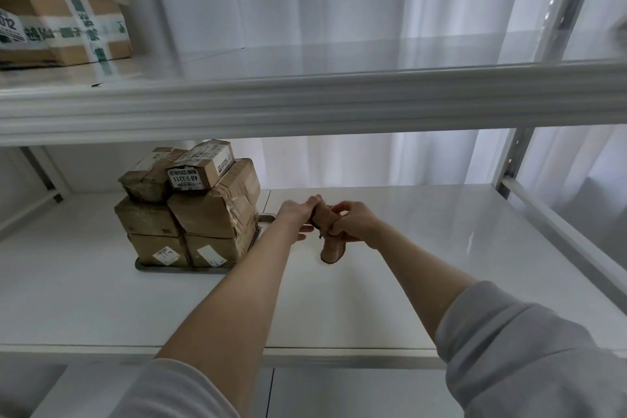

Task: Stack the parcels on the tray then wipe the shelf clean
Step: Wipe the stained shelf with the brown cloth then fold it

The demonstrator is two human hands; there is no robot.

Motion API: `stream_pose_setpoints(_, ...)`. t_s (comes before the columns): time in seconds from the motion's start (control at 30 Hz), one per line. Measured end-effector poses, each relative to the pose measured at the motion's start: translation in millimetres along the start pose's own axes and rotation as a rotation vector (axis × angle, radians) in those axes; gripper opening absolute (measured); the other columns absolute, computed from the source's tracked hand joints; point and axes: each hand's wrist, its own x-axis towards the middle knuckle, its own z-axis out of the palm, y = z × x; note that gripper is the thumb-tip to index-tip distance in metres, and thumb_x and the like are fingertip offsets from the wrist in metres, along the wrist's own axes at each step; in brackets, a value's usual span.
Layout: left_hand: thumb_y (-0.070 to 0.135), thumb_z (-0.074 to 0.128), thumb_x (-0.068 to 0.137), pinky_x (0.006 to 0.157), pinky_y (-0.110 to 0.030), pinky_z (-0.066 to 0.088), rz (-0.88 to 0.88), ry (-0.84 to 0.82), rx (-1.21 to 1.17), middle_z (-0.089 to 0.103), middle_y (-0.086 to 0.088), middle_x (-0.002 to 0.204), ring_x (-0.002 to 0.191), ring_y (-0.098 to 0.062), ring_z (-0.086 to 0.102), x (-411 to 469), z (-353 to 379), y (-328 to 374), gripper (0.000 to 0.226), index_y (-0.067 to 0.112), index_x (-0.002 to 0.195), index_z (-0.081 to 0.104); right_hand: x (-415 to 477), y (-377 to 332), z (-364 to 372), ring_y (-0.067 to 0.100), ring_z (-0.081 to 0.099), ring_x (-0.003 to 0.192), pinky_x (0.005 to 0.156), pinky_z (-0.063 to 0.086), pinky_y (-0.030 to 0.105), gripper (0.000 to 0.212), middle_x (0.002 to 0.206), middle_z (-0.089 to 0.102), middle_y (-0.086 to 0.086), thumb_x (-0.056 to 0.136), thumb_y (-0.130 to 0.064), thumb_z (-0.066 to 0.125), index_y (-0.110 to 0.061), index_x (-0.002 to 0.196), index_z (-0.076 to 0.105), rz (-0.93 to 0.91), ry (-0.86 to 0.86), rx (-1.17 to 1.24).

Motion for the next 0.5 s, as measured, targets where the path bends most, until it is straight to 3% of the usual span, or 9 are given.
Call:
stream_pose_setpoints(0.1, 0.028, 0.068, 0.084, 0.079, -0.034, 0.049, 0.024, -0.013, -0.044, 0.066, -0.01, 0.099, 0.082, -0.024, 0.064, -3, 6, 3, 0.043, 0.0, 0.116, 0.058, -4, 5, -8, 0.029, 0.066, 0.1, 0.09, 0.055, 0.041, 0.049, 0.101, 0.065, 0.011, 0.074, 0.007, 0.067, -0.011, 0.119, 0.058, -0.009, -0.027, -0.003)
stream_pose_setpoints(0.27, 0.01, 0.06, 0.09, 0.076, -0.037, 0.053, 0.059, 0.011, -0.147, 0.06, -0.018, 0.101, 0.085, -0.029, 0.059, -6, 12, 7, 0.024, -0.001, 0.111, 0.057, -11, 11, -16, 0.027, 0.063, 0.097, 0.089, 0.055, 0.04, 0.044, 0.096, 0.062, 0.006, 0.081, 0.008, 0.052, -0.01, 0.122, 0.058, -0.033, -0.07, -0.026)
stream_pose_setpoints(0.4, 0.008, 0.052, 0.094, 0.065, -0.036, 0.055, 0.113, 0.002, -0.163, 0.059, -0.009, 0.079, 0.067, -0.02, 0.058, -7, 11, 7, 0.005, 0.006, 0.093, 0.056, -14, 11, -23, 0.02, 0.06, 0.091, 0.074, 0.047, 0.031, 0.032, 0.109, 0.067, 0.007, 0.089, -0.008, 0.045, -0.018, 0.115, 0.063, 0.004, 0.008, -0.097)
stream_pose_setpoints(0.5, 0.007, 0.05, 0.094, 0.058, -0.03, 0.053, 0.148, -0.002, -0.151, 0.057, -0.007, 0.074, 0.063, -0.016, 0.056, -7, 11, 8, 0.014, 0.01, 0.081, 0.054, -15, 7, -28, 0.02, 0.057, 0.096, 0.077, 0.04, 0.033, 0.03, 0.12, 0.064, 0.008, 0.099, -0.027, 0.046, -0.015, 0.123, 0.059, 0.01, 0.024, 0.03)
